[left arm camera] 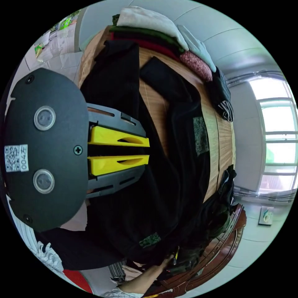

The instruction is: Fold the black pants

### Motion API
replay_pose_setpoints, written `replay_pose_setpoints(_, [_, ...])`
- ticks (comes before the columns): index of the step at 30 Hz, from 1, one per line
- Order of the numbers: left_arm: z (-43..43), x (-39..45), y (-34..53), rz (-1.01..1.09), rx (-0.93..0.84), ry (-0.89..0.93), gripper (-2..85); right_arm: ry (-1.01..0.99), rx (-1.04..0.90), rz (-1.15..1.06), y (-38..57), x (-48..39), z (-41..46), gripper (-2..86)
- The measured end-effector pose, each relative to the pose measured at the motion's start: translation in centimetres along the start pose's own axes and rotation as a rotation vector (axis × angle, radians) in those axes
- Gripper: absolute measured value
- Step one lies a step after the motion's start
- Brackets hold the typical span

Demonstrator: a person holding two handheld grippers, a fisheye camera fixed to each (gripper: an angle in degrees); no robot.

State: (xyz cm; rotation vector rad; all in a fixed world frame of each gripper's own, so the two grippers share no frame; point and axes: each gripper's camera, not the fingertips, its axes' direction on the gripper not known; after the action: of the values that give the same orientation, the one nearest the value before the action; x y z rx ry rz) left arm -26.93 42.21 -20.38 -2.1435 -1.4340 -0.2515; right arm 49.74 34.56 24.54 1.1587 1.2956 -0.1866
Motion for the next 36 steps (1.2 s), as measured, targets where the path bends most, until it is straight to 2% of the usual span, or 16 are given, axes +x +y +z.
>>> replay_pose_setpoints(2, [1.9, 0.8, -0.8, -0.013, -0.006, 0.040, 2.3, -0.214, -0.072, 0.087, -2.0, 5.2, 1.7, -0.1])
replay_pose_setpoints(3, [2.3, 0.9, -1.0, -0.011, -0.012, 0.053, 2.3, -0.268, -0.094, 0.103, -2.4, 6.0, 1.8, 0.2])
replay_pose_setpoints(6, [4.4, 0.8, -1.7, 0.013, -0.052, 0.050, 2.1, -0.638, -0.123, 0.165, -1.5, 8.2, 0.4, 3.3])
replay_pose_setpoints(8, [5.5, -0.4, -1.7, -0.004, -0.064, 0.065, 2.0, -0.887, -0.059, 0.197, 2.3, 8.2, -2.7, 13.5])
replay_pose_setpoints(10, [5.4, -1.6, -1.5, -0.034, -0.040, 0.089, 2.0, -0.934, -0.041, 0.182, 5.7, 6.9, -5.0, 18.6])
replay_pose_setpoints(15, [5.2, -2.8, -1.4, -0.033, 0.009, 0.068, 2.0, -0.960, -0.073, 0.206, 11.8, 2.0, -6.5, 20.2])
replay_pose_setpoints(17, [5.2, -2.3, -1.9, 0.047, 0.013, -0.002, 1.8, -0.886, -0.141, 0.208, 12.5, -1.2, -5.7, 9.7])
replay_pose_setpoints(19, [5.0, -2.4, -2.8, 0.059, -0.017, -0.051, 1.4, -0.764, -0.104, 0.251, 13.1, -2.2, -6.8, 6.2])
replay_pose_setpoints(21, [4.7, -4.1, -3.7, 0.027, -0.057, -0.069, 1.1, -0.744, -0.041, 0.318, 14.2, -1.4, -8.5, 5.8])
replay_pose_setpoints(24, [3.5, -8.8, -3.4, -0.042, -0.076, -0.009, 0.5, -0.820, -0.048, 0.508, 18.3, 1.9, -8.0, 5.9])
replay_pose_setpoints(27, [2.4, -12.5, -1.2, -0.061, -0.091, 0.098, 0.2, -0.889, -0.170, 0.638, 22.9, 3.5, -4.3, 7.3])
replay_pose_setpoints(28, [1.9, -13.8, -0.4, -0.084, -0.099, 0.171, 0.1, -0.969, -0.146, 0.701, 24.6, 4.6, -4.2, 7.6])
replay_pose_setpoints(30, [0.7, -15.6, 0.2, -0.114, -0.080, 0.228, 0.1, -0.951, -0.082, 0.776, 26.3, 6.1, -6.1, 7.2])
replay_pose_setpoints(33, [-1.6, -17.6, -0.7, -0.161, -0.002, 0.239, 0.0, -0.805, 0.125, 0.674, 24.9, 5.7, -12.7, 5.5])
replay_pose_setpoints(35, [-2.5, -17.3, -3.6, -0.153, 0.068, 0.249, 0.1, -0.691, 0.182, 0.402, 19.5, 0.8, -17.0, 5.1])
replay_pose_setpoints(36, [-2.6, -16.8, -4.6, -0.142, 0.081, 0.247, 0.1, -0.664, 0.190, 0.337, 18.0, -0.8, -17.9, 4.8])
